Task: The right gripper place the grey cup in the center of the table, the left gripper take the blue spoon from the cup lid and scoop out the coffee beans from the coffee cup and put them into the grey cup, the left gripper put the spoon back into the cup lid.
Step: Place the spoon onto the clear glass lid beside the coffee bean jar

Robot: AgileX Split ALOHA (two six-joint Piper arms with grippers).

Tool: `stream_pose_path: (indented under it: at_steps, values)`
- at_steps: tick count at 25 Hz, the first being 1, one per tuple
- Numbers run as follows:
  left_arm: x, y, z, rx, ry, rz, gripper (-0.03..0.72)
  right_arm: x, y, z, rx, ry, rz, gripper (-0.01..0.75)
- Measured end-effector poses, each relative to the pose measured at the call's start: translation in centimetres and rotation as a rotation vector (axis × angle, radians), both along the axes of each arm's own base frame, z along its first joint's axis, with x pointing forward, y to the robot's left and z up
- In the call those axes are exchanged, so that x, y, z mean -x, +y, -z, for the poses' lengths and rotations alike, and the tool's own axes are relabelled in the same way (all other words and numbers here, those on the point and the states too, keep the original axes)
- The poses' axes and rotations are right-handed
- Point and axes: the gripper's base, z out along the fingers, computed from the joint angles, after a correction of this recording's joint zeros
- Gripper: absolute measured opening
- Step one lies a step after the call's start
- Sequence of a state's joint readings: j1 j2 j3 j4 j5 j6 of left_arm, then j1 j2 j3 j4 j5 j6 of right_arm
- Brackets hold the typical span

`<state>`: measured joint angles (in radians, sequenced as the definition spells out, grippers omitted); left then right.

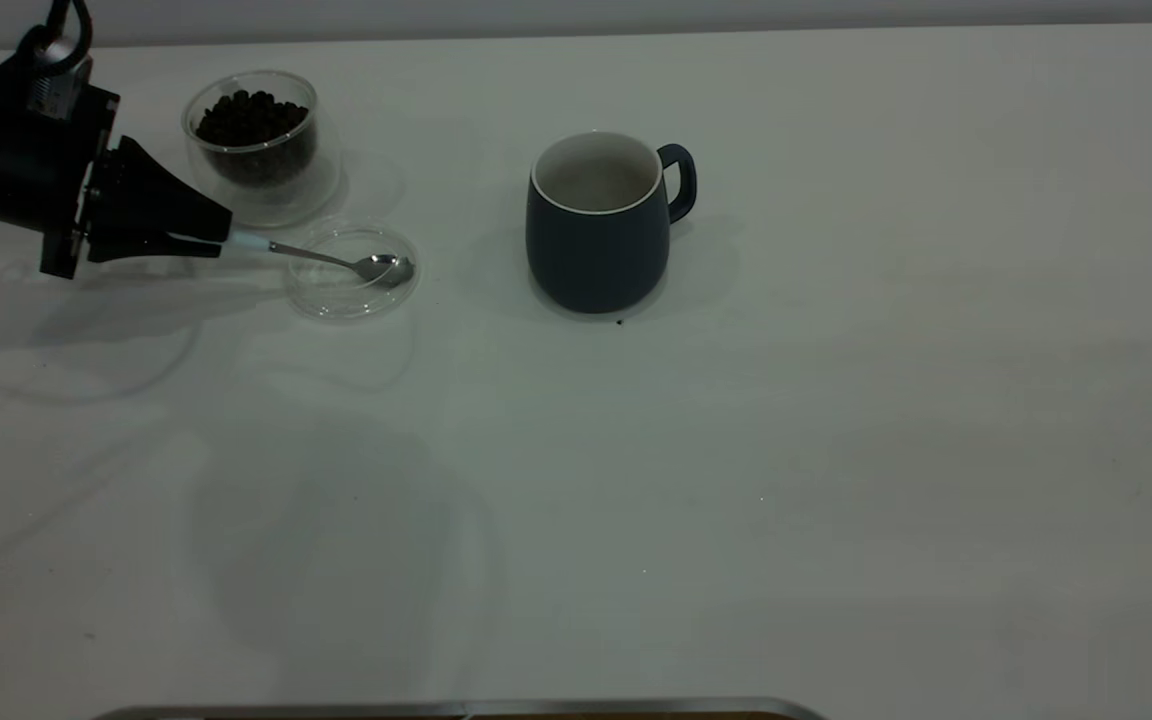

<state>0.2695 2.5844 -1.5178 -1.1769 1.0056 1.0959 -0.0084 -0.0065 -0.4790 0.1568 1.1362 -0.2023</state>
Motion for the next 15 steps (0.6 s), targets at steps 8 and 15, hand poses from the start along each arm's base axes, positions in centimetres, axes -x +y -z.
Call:
stream_pose_path:
  at_steps: [8,15]
  values:
    - [-0.01,0.01,0.01,-0.002,0.000,-0.001,0.131,0.00,0.00,0.00,0.000,0.000,0.000,0.592]
    - [-0.09,0.10,0.14,-0.017,-0.004,-0.010,0.314,0.00,0.00,0.00,0.000,0.000,0.000,0.592]
